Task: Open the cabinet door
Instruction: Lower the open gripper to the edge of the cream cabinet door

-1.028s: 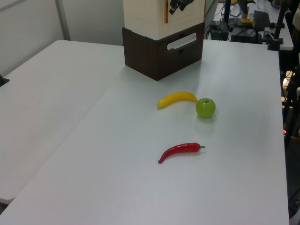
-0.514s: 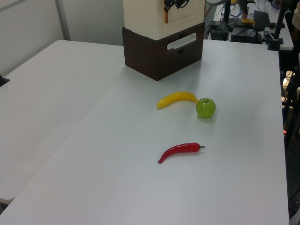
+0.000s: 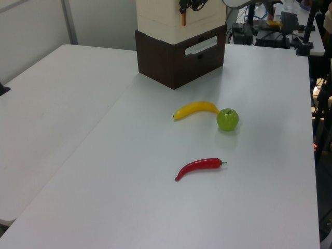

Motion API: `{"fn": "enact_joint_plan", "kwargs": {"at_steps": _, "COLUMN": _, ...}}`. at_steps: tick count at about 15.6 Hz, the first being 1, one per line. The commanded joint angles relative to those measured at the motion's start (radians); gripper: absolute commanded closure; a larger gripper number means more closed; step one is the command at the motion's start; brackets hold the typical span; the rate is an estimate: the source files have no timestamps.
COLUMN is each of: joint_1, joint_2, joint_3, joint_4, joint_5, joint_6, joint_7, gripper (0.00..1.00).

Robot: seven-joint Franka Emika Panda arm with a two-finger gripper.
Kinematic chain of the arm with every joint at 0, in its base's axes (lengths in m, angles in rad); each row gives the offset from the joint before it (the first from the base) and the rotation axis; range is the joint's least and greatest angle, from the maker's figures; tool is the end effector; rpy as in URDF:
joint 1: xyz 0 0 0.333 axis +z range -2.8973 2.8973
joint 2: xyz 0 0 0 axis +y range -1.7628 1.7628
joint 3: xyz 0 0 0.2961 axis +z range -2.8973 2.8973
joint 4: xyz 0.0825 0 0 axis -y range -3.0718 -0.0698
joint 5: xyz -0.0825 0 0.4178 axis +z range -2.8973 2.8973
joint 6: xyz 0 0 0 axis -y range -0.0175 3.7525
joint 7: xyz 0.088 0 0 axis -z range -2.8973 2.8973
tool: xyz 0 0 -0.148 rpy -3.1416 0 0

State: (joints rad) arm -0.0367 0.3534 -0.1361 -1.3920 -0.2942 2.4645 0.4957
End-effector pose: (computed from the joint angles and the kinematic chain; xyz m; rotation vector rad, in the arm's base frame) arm 0.7590 -0.1232 0.5410 2.6758 -0.6569 1.0928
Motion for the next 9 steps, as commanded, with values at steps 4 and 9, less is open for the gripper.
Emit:
{"fn": "enact_joint_plan", "kwargs": {"at_steps": 4, "joint_1": 0.012, "joint_2": 0.009, "joint_3": -0.007, "joint_4": 0.008, "joint_5": -0.023, "joint_6": 0.017, "joint_7": 0.027, "gripper": 0.57}}
{"fn": "enact_joint_plan", "kwargs": {"at_steps": 9, "joint_1": 0.012, "joint_2": 0.007, "joint_3": -0.007, "joint_4": 0.007, "joint_5": -0.039, "joint_6": 0.017, "joint_7": 0.026, "gripper": 0.82}}
